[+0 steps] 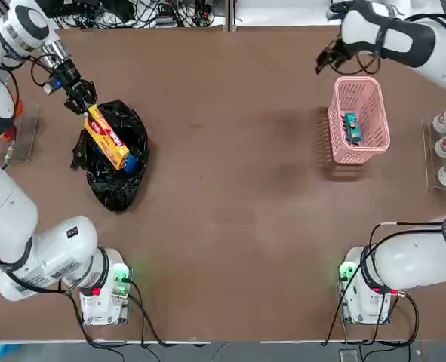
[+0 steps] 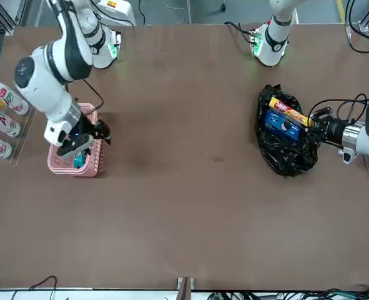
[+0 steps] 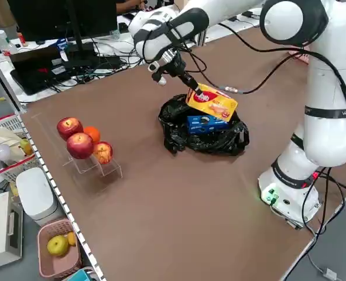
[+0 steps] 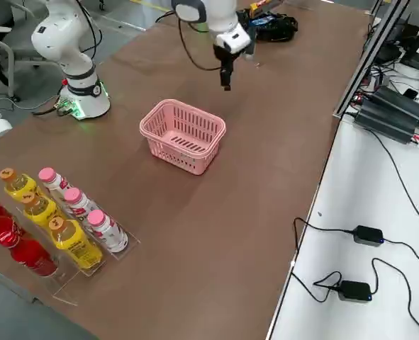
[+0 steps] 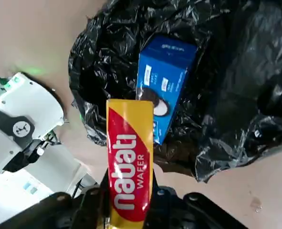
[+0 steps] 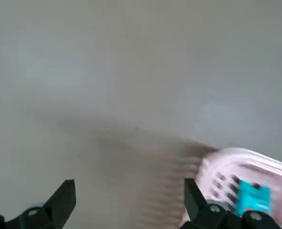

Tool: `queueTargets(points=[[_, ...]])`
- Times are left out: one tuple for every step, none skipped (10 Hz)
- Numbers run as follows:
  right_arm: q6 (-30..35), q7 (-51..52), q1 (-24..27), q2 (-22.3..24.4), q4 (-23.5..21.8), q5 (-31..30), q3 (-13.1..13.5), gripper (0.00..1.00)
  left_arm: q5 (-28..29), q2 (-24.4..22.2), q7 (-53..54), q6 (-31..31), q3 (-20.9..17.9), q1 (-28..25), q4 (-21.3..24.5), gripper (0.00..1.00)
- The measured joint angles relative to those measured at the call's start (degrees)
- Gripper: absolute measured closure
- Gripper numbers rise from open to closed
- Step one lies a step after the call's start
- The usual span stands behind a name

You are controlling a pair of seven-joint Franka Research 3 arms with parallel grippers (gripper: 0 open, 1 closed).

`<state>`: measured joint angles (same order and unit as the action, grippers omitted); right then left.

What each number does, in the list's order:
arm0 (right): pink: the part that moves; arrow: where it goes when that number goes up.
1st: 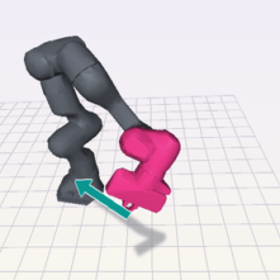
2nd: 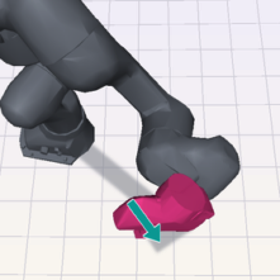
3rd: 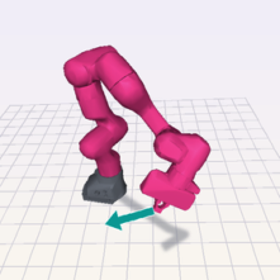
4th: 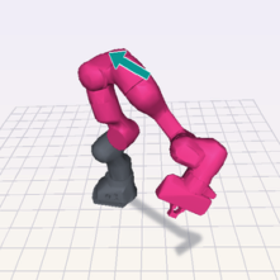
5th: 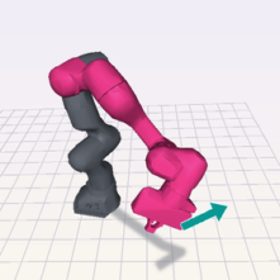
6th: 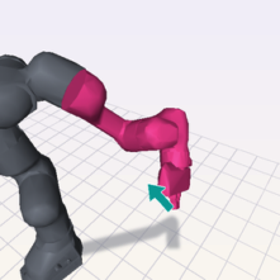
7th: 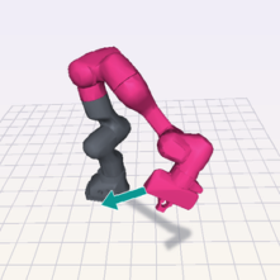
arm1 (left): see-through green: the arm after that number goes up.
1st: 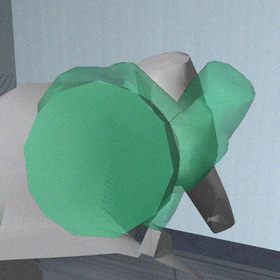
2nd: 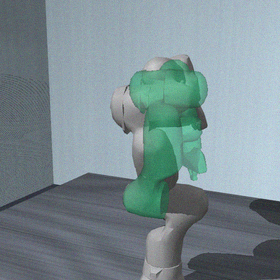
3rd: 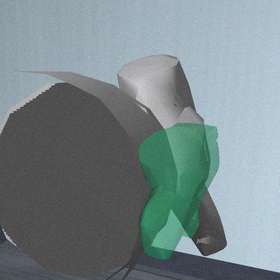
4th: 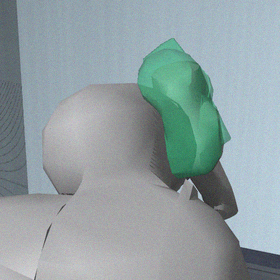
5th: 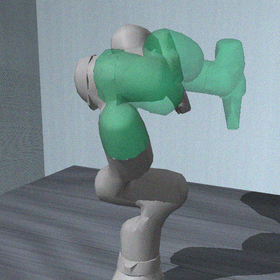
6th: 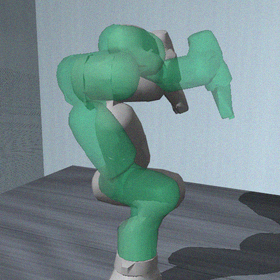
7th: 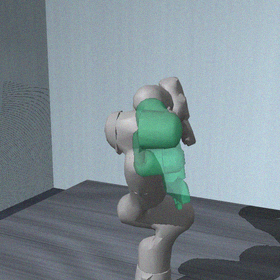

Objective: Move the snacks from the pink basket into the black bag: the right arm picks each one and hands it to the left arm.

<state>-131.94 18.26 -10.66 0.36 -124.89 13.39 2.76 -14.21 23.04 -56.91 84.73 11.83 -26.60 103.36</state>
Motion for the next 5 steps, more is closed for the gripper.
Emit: queueTargets(points=[[-0.26, 5.24, 4.63, 0.29, -1.45, 0.00, 0.06, 0.00, -0.05, 0.00, 1.47, 0.63, -0.03, -1.33, 0.48, 0.71], [-0.44, 9.74, 9.00, 0.31, -2.31, 0.00, 0.14, 0.00, -0.14, 0.00, 2.23, 1.46, -0.04, -2.34, 0.78, 0.71], [-0.49, 12.14, 11.90, 0.34, -2.71, 0.00, 0.15, 0.00, -0.21, 0.00, 2.54, 2.32, -0.04, -2.63, 1.14, 0.71], [-1.12, 12.75, 13.22, 0.36, -3.16, 0.00, 0.12, 0.00, -0.41, 0.00, 2.58, 2.54, 0.02, -2.61, 1.26, 0.71], [-2.68, 12.76, 13.71, 0.35, -3.97, 0.00, 0.04, 0.00, -0.59, -0.01, 2.60, 2.64, 0.02, -2.64, 1.26, 0.71]])
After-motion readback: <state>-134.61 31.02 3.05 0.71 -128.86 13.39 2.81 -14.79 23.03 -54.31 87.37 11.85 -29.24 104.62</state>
